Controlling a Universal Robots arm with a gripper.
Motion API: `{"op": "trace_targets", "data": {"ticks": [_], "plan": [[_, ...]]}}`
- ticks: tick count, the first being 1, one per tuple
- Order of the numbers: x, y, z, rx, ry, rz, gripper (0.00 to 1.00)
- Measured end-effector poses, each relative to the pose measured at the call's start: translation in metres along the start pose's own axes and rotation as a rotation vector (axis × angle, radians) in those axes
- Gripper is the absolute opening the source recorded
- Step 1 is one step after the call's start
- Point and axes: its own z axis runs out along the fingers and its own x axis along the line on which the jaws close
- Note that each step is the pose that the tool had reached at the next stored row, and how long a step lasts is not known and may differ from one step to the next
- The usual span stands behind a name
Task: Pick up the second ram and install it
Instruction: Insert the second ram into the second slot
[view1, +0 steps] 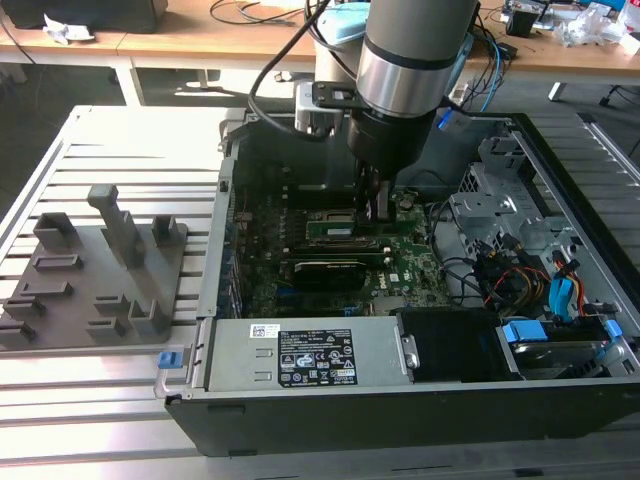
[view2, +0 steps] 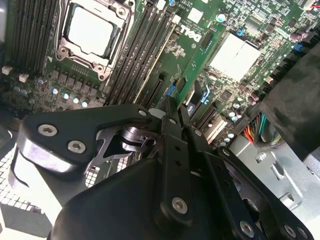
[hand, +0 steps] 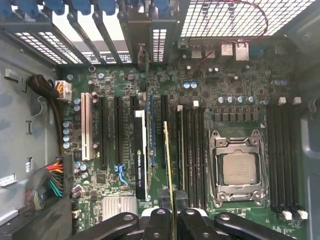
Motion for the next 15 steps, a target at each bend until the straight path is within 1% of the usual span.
{"op": "trace_targets", "data": {"ticks": [8,9,11,12,13,15], "plan": [[0.0001,-0.0004,0.0077,0.0001,0.0000,0.000,0.14],[0.0001,-0.0004,0.0087,0.0000,-0.0016,0.000,0.14],[0.0002,-0.0007,0.0138,-0.0001,-0.0025,0.000,0.14],[-0.0008,-0.0007,0.0146,-0.0001,-0.0028,0.000,0.14],[-0.0035,-0.0006,0.0151,-0.0002,-0.0045,0.000,0.14],[-0.0061,-0.0002,0.0154,-0.0002,-0.0080,0.000,0.14]]}}
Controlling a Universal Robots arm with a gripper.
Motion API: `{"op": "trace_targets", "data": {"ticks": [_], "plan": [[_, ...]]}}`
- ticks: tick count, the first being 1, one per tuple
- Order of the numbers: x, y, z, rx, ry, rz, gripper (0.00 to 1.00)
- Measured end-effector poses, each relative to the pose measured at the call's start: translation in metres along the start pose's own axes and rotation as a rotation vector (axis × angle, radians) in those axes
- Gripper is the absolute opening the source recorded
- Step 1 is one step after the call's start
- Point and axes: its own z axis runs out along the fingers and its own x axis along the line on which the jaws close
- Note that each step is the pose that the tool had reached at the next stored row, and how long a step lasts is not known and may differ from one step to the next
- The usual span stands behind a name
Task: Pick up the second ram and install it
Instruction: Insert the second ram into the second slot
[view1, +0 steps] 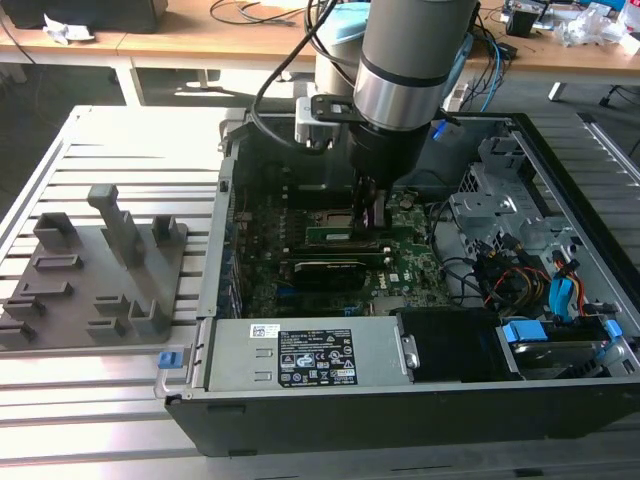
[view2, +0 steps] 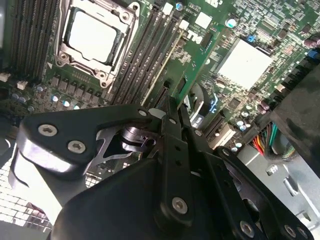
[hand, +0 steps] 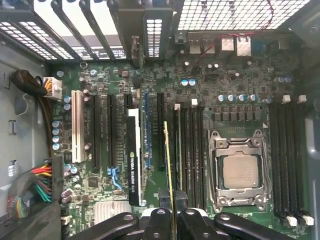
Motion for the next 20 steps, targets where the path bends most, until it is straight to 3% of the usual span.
{"op": "trace_targets", "data": {"ticks": [7,20], "plan": [[-0.0119,0.0011,0.0014,-0.0009,-0.0253,-0.001,0.14],[-0.0116,0.0005,0.0164,-0.0010,-0.0257,-0.001,0.14]]}}
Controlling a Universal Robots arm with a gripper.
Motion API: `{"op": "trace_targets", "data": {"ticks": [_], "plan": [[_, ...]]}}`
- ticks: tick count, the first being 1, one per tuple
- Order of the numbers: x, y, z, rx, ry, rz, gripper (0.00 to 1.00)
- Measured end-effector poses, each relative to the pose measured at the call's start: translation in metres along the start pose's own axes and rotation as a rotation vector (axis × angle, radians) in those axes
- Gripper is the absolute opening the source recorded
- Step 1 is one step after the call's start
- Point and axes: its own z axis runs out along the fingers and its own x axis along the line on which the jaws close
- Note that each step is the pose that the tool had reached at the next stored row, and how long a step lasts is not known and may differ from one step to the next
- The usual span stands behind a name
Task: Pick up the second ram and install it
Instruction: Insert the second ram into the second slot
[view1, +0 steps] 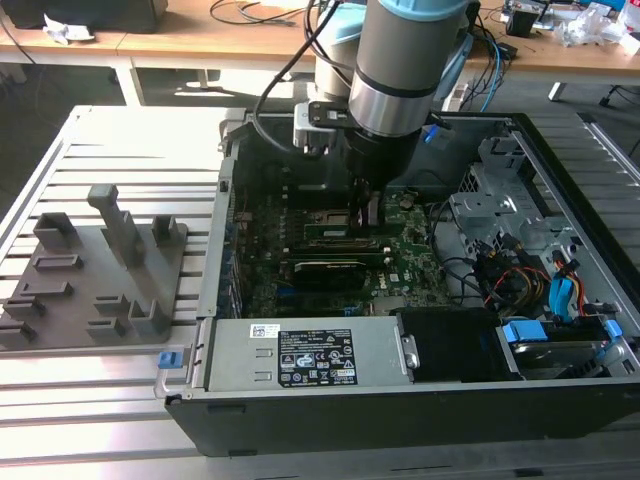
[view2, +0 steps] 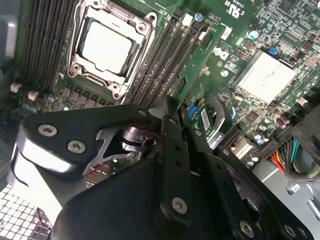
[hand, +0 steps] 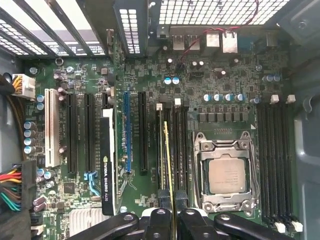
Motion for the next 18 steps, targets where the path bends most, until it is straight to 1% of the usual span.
{"op": "trace_targets", "data": {"ticks": [8,10,11,13,15,16,17,18], "plan": [[-0.0006,-0.0003,0.0079,-0.0001,0.0002,0.000,0.14],[-0.0064,0.0003,0.0117,0.0000,0.0000,0.000,0.14],[-0.0075,0.0015,0.0133,0.0002,-0.0002,0.003,0.14],[-0.0087,0.0089,0.0170,0.0005,-0.0007,0.013,0.14],[-0.0088,0.0095,0.0216,0.0021,-0.0023,0.043,0.14],[-0.0090,0.0122,0.0245,0.0028,-0.0030,0.059,0.14],[-0.0092,0.0138,0.0264,0.0028,-0.0034,0.059,0.14],[-0.0096,0.0146,0.0298,0.0026,-0.0061,0.059,0.14]]}}
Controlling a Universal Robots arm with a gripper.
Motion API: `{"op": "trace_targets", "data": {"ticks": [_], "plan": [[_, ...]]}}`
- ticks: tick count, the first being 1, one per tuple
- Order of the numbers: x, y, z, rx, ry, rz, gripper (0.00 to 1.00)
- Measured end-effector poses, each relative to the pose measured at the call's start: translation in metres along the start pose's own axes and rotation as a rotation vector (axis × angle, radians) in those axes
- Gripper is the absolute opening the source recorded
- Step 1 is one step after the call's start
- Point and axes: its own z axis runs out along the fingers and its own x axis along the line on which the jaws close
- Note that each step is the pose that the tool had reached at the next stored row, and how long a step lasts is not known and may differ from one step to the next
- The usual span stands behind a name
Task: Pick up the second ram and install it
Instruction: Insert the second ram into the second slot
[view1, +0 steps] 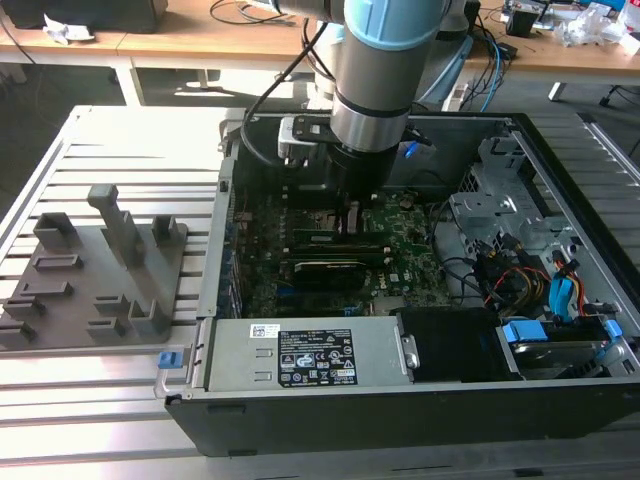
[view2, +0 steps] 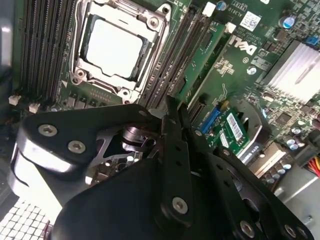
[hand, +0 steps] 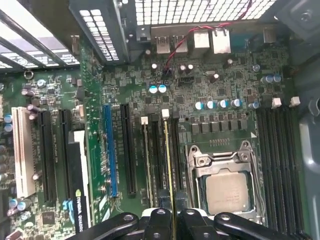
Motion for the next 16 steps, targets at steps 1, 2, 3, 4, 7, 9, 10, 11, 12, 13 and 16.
{"op": "trace_targets", "data": {"ticks": [1,2,3,4,7,9,10,11,12,13,16], "plan": [[-0.0002,0.0000,0.0011,-0.0003,-0.0029,0.000,0.14],[-0.0004,0.0001,0.0032,-0.0007,-0.0073,0.000,0.14],[-0.0005,0.0002,0.0052,-0.0010,-0.0115,-0.001,0.14],[-0.0005,0.0004,0.0064,-0.0019,-0.0194,-0.001,0.14],[-0.0003,0.0004,0.0101,-0.0023,-0.0250,-0.001,0.14],[-0.0001,0.0002,0.0140,-0.0024,-0.0249,-0.001,0.14],[-0.0001,0.0002,0.0150,-0.0024,-0.0250,-0.001,0.14],[0.0001,0.0005,0.0159,-0.0023,-0.0247,-0.001,0.14],[0.0002,0.0009,0.0161,-0.0024,-0.0246,-0.001,0.14],[0.0004,0.0010,0.0164,-0.0024,-0.0250,-0.001,0.14],[0.0016,0.0012,0.0163,-0.0022,-0.0257,-0.001,0.14]]}}
